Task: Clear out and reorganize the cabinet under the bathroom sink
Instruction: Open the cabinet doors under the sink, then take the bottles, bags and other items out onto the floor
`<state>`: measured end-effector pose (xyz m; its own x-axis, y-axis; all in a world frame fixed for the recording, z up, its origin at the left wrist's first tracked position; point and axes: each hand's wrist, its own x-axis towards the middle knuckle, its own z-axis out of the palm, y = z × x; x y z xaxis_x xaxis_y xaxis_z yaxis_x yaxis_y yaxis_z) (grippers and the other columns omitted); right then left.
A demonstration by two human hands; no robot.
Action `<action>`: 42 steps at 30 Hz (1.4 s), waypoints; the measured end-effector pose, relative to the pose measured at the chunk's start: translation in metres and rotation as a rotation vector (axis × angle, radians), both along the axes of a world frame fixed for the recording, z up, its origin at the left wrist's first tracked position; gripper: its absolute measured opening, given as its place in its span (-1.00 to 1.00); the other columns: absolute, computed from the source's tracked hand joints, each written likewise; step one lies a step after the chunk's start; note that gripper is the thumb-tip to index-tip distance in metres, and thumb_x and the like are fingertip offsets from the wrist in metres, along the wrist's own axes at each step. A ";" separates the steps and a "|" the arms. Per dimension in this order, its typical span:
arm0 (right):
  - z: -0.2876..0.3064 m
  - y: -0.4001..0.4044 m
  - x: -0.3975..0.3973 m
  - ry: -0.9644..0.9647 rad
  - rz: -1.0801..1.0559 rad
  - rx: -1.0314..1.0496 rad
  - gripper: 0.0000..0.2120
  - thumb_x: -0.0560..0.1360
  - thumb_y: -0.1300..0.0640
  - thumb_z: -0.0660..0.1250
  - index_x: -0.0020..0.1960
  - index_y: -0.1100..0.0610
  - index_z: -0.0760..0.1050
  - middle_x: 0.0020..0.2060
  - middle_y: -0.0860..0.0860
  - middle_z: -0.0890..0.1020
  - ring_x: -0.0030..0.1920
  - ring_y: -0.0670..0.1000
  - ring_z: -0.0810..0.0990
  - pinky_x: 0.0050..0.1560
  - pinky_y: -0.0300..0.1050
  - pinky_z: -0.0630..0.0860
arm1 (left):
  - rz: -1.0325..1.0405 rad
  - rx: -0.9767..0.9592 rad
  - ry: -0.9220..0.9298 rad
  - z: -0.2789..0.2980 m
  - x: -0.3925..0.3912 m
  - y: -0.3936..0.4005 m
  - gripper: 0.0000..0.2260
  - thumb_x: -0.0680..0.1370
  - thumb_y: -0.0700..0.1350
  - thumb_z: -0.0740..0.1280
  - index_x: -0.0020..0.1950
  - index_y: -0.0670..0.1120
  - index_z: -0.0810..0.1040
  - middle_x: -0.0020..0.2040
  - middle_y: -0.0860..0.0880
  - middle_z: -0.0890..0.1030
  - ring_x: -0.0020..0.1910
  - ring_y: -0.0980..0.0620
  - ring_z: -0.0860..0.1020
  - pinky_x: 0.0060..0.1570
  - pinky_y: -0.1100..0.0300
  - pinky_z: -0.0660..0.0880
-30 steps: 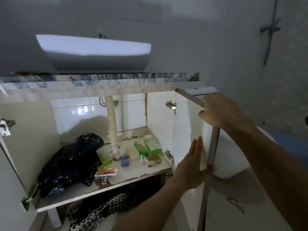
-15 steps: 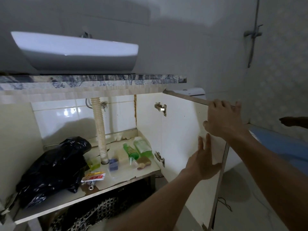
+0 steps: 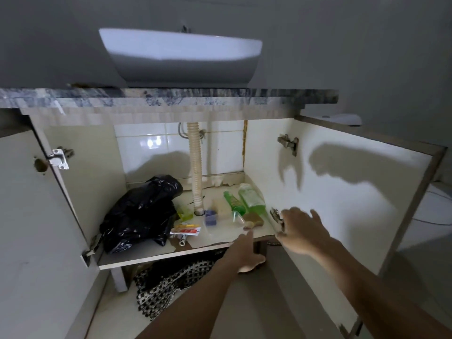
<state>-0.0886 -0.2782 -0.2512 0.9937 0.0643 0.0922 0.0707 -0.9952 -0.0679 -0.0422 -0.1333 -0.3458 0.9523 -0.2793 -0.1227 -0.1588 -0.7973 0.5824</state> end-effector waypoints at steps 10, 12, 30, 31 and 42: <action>-0.045 0.018 0.029 0.394 -0.018 -0.073 -0.75 0.51 0.00 0.25 0.12 0.10 0.47 -0.10 -0.04 0.50 -0.04 -0.01 0.55 -0.21 -0.23 0.42 | 0.060 0.108 0.133 -0.044 0.030 0.080 -0.39 0.49 -0.06 0.40 0.47 -0.13 0.24 0.42 -0.14 0.36 0.36 -0.11 0.38 0.29 0.11 0.40; -0.038 0.022 0.048 0.344 -0.003 -0.120 -0.81 0.51 -0.02 0.24 0.01 0.08 0.43 -0.21 -0.07 0.42 -0.14 -0.01 0.50 -0.30 -0.23 0.34 | 0.062 0.072 0.126 -0.043 0.052 0.078 -0.35 0.51 -0.03 0.38 0.51 -0.11 0.17 0.46 -0.14 0.30 0.42 -0.10 0.31 0.32 0.12 0.35; -0.161 0.007 0.358 0.159 -0.201 0.178 -0.64 0.52 0.05 0.22 0.24 0.19 0.33 0.15 0.13 0.47 0.12 0.11 0.51 -0.05 -0.11 0.43 | 0.292 -0.688 0.235 -0.091 0.340 0.012 -0.56 0.57 -0.34 0.18 0.46 -0.21 0.27 0.24 -0.15 0.50 -0.10 0.10 0.50 -0.02 0.20 0.49; -0.170 0.008 0.373 0.143 -0.207 0.183 -0.62 0.51 0.04 0.23 0.26 0.20 0.31 0.17 0.14 0.45 0.14 0.12 0.49 -0.03 -0.11 0.42 | 0.287 -0.747 0.260 -0.093 0.352 0.005 -0.56 0.57 -0.36 0.17 0.46 -0.21 0.27 0.14 -0.08 0.51 -0.15 0.14 0.48 -0.06 0.23 0.49; -0.206 0.005 0.456 0.216 -0.178 0.195 -0.61 0.47 -0.06 0.32 0.19 0.15 0.44 0.03 0.06 0.58 0.06 0.07 0.58 0.08 -0.08 0.49 | 0.319 -0.902 0.479 -0.096 0.430 -0.035 -0.66 0.55 -0.25 0.22 0.33 -0.14 0.37 0.22 -0.12 0.47 0.22 -0.06 0.44 0.25 0.10 0.39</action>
<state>0.3670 -0.2730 -0.4571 0.9856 -0.1105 -0.1278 -0.1401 -0.9574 -0.2523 0.3876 -0.1682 -0.4417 0.9049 -0.2002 -0.3756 0.3824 -0.0051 0.9240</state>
